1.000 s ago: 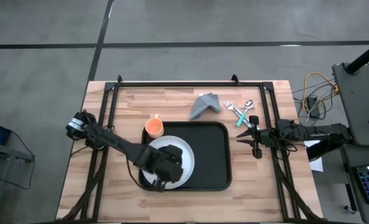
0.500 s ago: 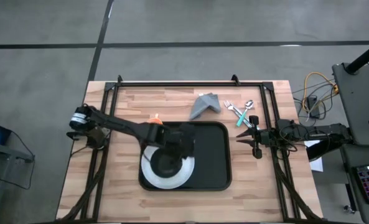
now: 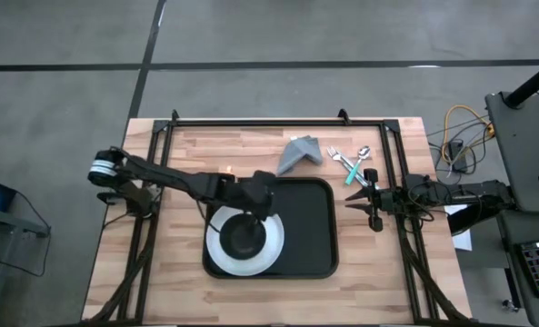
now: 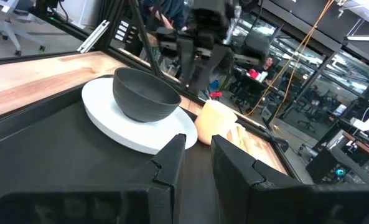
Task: Set up tray
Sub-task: Put the gray napkin on the right side of the black tray
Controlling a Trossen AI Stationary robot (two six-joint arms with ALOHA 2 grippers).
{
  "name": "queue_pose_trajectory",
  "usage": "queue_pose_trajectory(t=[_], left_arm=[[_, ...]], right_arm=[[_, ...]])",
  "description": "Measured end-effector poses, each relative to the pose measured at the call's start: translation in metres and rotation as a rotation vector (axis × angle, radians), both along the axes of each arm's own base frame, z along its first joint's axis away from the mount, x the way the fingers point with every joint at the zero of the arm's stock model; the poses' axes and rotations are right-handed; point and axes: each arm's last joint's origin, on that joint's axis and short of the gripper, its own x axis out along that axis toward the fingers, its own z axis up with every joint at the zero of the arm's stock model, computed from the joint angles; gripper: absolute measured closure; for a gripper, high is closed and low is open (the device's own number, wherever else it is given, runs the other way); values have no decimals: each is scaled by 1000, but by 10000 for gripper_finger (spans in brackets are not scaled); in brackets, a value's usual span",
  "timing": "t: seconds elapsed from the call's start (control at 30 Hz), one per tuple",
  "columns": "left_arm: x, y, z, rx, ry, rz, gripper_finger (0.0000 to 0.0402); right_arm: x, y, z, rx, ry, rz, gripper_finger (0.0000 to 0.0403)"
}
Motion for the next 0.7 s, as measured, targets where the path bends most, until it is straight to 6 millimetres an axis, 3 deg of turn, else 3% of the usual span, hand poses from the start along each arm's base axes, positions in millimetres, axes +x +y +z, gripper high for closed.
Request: queue_pose_trajectory(t=[0.17,0.37,0.5,0.7], left_arm=[[-31,14,-4,-30,-171,44,317],[-81,22,-20,-66,-455,66,317],[-116,24,-38,-77,-565,67,317],[-157,26,-47,-67,-712,57,317]], right_arm=[[0,0,0,0,1,0,335],[0,0,0,0,1,0,335],[0,0,0,0,1,0,335],[0,0,0,0,1,0,335]])
